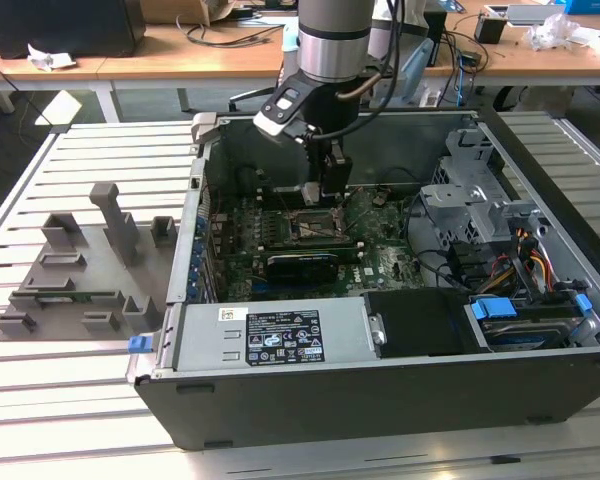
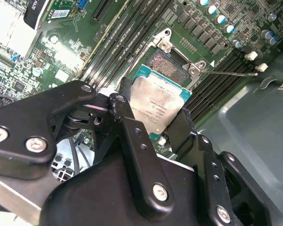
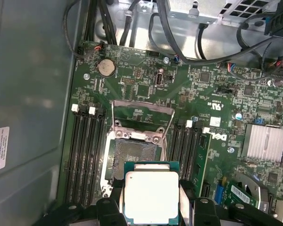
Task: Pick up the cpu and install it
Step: 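Place the cpu into insertion slot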
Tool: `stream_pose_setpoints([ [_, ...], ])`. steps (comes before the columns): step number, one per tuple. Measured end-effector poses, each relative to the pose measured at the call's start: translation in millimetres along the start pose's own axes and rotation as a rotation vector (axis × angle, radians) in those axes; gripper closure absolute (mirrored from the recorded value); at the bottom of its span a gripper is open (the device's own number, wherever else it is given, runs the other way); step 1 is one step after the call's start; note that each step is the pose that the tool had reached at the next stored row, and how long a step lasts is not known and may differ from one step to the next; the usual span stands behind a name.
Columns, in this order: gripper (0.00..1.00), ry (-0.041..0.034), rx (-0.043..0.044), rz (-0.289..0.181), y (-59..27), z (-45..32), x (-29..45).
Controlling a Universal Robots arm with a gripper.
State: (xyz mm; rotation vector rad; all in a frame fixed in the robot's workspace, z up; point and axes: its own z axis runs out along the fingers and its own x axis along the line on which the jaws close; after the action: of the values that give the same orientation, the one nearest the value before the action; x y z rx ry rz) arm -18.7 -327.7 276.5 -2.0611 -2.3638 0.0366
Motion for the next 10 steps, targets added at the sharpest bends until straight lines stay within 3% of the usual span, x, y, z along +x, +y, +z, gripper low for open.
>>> stream_pose_setpoints([
  [3,0.45,0.0001,0.0003,0.024,0.0,0.0,0.0],
  [6,0.45,-0.0135,0.0024,0.050,0.0,0.0,0.0],
  [10,0.45,-0.0135,0.0024,0.052,0.0,0.0,0.0],
])
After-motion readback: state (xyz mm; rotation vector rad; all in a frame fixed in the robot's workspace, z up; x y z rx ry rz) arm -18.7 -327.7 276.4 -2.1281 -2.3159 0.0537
